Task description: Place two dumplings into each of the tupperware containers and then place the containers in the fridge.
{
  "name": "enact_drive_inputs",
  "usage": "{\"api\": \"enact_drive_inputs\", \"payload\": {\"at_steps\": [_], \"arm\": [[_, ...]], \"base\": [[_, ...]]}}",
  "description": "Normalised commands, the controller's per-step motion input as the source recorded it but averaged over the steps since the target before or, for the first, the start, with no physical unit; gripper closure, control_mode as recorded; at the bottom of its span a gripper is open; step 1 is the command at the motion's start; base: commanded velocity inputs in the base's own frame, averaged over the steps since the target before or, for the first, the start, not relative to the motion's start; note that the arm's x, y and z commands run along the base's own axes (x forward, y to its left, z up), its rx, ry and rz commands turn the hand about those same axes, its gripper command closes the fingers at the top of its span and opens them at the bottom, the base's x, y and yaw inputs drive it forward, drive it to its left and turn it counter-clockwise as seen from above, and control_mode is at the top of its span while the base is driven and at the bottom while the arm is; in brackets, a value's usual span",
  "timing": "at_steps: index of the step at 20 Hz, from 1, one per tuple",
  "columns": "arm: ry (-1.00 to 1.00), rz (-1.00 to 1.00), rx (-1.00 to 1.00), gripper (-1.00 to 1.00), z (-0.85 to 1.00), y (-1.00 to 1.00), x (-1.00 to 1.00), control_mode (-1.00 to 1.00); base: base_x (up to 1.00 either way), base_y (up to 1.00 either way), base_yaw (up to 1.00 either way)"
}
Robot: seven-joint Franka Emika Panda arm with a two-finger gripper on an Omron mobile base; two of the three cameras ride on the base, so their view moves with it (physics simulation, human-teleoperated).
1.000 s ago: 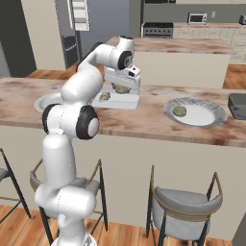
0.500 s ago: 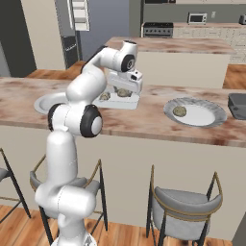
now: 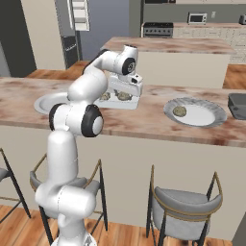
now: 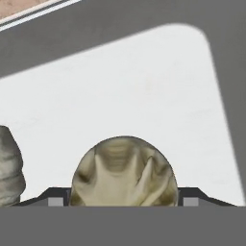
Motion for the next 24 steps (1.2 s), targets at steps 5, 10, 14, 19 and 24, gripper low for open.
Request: {"api": "enact_drive_inputs", "payload": {"at_steps": [5, 10, 14, 19, 24], "arm": [[0.0, 0.0, 0.0, -1.0, 0.0, 0.0, 0.01, -1.0], [0.0, 0.0, 0.0, -1.0, 0.0, 0.02, 0.0, -1.0], [0.0, 0.0, 0.0, -1.0, 0.09, 0.1, 0.0, -1.0], [0.04, -0.03, 0.0, -1.0, 0.63, -0.05, -0.06, -1.0], [0.03, -0.11, 0.0, -1.0, 0.29, -0.51, -0.42, -1.0]], "base": [[0.0, 0.0, 0.0], [0.0, 0.0, 0.0], [0.0, 0.0, 0.0], [0.0, 0.0, 0.0], [0.0, 0.0, 0.0]]}}
